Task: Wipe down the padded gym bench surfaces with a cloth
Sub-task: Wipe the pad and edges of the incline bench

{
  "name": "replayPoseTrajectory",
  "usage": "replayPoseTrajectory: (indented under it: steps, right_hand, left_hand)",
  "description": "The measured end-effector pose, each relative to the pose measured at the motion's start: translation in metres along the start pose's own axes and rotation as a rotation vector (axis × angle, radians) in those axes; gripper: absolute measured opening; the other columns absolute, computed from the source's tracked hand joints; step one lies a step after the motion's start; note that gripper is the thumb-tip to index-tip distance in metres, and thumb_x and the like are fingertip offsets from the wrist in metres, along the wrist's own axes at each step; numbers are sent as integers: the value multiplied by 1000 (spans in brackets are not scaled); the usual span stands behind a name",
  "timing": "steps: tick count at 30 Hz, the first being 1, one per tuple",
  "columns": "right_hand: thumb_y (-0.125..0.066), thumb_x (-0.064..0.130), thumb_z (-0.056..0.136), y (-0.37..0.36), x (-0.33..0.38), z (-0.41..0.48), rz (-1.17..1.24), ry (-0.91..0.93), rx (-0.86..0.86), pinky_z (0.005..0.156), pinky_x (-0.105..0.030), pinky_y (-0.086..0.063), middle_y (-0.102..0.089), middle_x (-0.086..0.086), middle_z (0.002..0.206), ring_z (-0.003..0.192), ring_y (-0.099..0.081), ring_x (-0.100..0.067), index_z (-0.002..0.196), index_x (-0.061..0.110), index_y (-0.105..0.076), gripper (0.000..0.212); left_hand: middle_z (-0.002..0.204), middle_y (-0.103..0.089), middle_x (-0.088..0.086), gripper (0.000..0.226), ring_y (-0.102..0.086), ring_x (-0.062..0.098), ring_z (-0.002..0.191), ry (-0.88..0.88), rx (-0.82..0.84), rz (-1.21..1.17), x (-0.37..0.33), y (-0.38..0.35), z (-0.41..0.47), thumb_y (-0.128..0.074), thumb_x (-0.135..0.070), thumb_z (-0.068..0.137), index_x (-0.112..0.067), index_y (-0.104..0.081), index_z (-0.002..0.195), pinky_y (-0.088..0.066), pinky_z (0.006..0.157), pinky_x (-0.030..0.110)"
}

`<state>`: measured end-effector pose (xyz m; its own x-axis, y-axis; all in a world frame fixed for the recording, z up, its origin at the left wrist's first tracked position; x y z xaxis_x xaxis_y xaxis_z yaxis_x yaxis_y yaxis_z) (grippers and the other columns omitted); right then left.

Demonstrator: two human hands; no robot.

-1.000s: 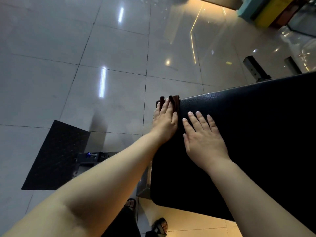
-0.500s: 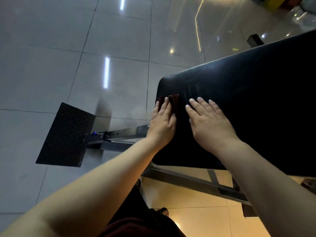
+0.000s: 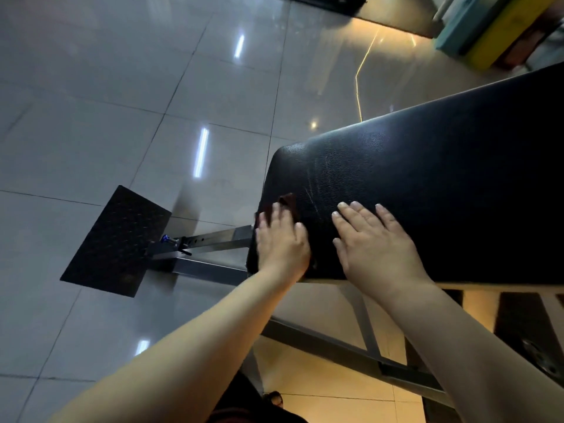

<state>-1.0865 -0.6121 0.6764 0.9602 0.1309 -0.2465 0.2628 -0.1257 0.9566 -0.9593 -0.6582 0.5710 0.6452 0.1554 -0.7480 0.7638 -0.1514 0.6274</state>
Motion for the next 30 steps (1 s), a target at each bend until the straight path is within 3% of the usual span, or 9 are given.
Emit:
replayPoseTrajectory:
  steps: [3, 6, 9, 12, 15, 19, 21, 26, 30]
  right_hand:
    - [-14, 42, 102, 10, -17, -14, -49, -80, 12, 124, -44, -1, -14, 1, 167, 155, -9, -16, 159, 21, -22, 61]
    - [-4, 46, 99, 18, -27, -32, -83, -115, 19, 124, -47, 3, -4, -1, 168, 155, 1, -18, 160, 20, -10, 67]
    - [8, 50, 93, 20, -36, -44, -130, -115, 71, 124, -48, 8, 11, -1, 167, 154, 13, -19, 159, 20, 5, 73]
    - [2, 53, 101, 31, -54, -44, -132, -160, 59, 123, -48, 11, 13, -1, 168, 154, 14, -19, 159, 20, 6, 68]
    - [-8, 54, 103, 39, -66, -41, -120, -193, 70, 124, -47, 8, 12, -1, 168, 154, 12, -18, 160, 18, 6, 69]
    - [9, 51, 100, 34, -60, -44, -153, -183, 88, 122, -54, 10, 22, -7, 165, 152, 21, -22, 155, 13, 18, 68]
    - [19, 46, 94, 34, -60, -43, -141, -184, 79, 122, -54, 11, 24, -8, 164, 151, 24, -23, 154, 12, 19, 69]
    - [26, 50, 78, 32, -60, -42, -122, -186, 63, 121, -53, 13, 21, -6, 163, 149, 23, -19, 155, 13, 14, 86]
    - [26, 43, 71, 39, -63, -29, -88, -174, 55, 118, -49, 19, 26, -1, 158, 145, 26, -11, 156, 16, 14, 90]
  left_hand:
    - [165, -16, -4, 64, 2, 17, 153, -343, -14, 14, -40, -8, -52, -19, -44, 97, -19, -24, 156, -3, 125, 39]
    - [163, -20, -14, 56, 3, 5, 152, -466, -15, -65, -27, -9, -69, -23, -43, 102, -28, -26, 156, 0, 124, 33]
    - [164, -20, -11, 58, -3, 14, 153, -135, -84, -106, 2, -6, -50, -22, -40, 100, -26, -26, 156, -2, 123, 34]
    - [165, -16, 1, 55, -4, 27, 153, 135, -50, -64, -12, -4, -42, -25, -30, 103, -17, -24, 156, -4, 124, 44]
    - [165, -5, -10, 54, 8, 17, 153, -88, -4, -45, -57, -7, -70, -26, -30, 105, -23, -16, 158, 1, 125, 44]
    - [162, 3, -23, 53, 23, -2, 146, -444, 70, -29, -73, -6, -110, -26, -38, 107, -35, -8, 157, 11, 121, 31]
    - [162, 4, -21, 54, 22, 0, 147, -395, 94, 8, -55, 0, -85, -25, -39, 107, -34, -7, 157, 8, 122, 30]
    - [165, 10, -3, 60, 14, 26, 152, 10, 108, 88, -48, 8, -23, -22, -38, 105, -21, -2, 159, 3, 124, 45]
    - [159, 17, -19, 56, 29, 11, 147, -468, 163, 98, -90, 4, -59, -20, -40, 106, -34, 3, 157, 13, 122, 37]
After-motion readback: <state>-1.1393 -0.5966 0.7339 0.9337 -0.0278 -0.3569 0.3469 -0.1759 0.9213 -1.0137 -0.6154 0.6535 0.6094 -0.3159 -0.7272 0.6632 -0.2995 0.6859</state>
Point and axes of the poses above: each hand's wrist, its own z-axis towards the middle knuckle, its own y-axis out of the back of the hand, x = y × z, the point moved 1 cm from there along z, towards the middle knuckle
